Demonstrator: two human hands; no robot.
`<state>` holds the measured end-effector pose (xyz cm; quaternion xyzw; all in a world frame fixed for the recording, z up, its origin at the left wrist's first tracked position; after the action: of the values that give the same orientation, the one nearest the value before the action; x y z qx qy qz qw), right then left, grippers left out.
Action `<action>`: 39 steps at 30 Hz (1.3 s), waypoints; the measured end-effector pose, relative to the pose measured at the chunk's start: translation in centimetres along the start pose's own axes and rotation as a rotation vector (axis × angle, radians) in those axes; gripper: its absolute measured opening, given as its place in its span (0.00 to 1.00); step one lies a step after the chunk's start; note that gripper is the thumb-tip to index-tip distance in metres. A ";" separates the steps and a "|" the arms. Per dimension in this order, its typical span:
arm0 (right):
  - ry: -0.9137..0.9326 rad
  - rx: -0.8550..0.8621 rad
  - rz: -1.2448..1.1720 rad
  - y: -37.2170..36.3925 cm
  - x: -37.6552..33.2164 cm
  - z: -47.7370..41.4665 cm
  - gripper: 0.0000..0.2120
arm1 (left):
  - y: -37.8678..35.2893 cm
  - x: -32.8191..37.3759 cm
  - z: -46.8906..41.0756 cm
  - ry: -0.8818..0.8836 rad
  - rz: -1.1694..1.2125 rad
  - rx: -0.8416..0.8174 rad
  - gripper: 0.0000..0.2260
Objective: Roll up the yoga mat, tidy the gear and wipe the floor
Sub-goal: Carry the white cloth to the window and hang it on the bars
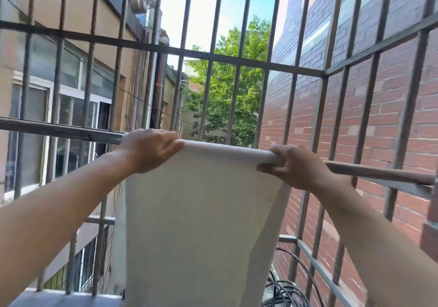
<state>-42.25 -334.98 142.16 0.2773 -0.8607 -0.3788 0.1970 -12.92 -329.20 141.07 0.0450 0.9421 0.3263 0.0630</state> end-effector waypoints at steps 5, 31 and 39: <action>0.031 0.066 -0.031 0.7 -2.0 0.0 0.20 | 0.2 2.1 -0.1 0.011 0.011 -0.058 0.28; 0.098 0.198 -0.053 0.3 -10.7 5.0 0.26 | 2.4 5.7 7.3 -0.046 0.056 0.042 0.26; 0.081 -0.052 -0.233 -5.3 -15.6 11.1 0.27 | 1.1 4.8 17.3 0.008 0.097 -0.161 0.27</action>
<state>-34.66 -322.15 129.03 0.3854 -0.8039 -0.4096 0.1932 -15.03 -317.20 127.83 0.0842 0.9097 0.4039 0.0466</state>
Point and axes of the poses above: each hand's wrist, its own z-axis away from the middle knuckle, its own y-axis out of the back of the hand, x = y × z, the point moved 5 cm from there along -z, towards the middle knuckle, and after that the axes turned 3 degrees about y, right-handed, at the moved point
